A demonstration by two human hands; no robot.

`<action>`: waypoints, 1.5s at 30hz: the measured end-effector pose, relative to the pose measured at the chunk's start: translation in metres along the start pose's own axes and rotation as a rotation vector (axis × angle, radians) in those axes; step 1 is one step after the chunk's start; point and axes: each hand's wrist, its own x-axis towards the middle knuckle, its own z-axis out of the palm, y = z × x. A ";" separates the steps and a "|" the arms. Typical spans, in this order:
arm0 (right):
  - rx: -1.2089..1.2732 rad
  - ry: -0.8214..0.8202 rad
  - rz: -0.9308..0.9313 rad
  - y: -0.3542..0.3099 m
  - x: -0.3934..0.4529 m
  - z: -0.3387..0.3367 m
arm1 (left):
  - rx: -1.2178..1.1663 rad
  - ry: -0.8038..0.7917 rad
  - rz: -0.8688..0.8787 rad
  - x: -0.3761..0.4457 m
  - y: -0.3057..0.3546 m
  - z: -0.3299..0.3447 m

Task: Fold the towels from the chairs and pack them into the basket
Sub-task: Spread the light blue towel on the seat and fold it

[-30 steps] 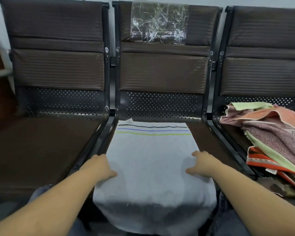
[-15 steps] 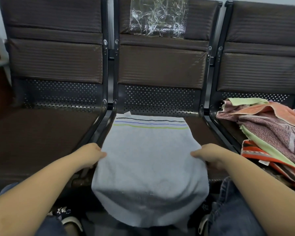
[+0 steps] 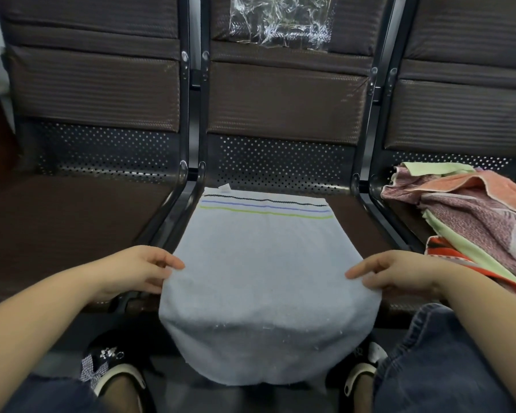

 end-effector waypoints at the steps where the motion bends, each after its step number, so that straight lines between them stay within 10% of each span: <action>1: -0.073 -0.009 0.004 -0.002 -0.001 0.000 | 0.019 -0.016 0.004 0.000 0.001 0.002; 14: -0.527 0.062 0.040 -0.012 -0.007 0.010 | 0.635 -0.101 0.056 -0.004 0.006 0.007; 40: -0.250 0.619 -0.280 -0.029 -0.022 -0.004 | 0.710 0.242 0.292 -0.015 0.045 -0.014; 45: -0.096 0.654 -0.239 -0.028 -0.007 -0.011 | 0.419 0.313 0.299 -0.005 0.050 -0.027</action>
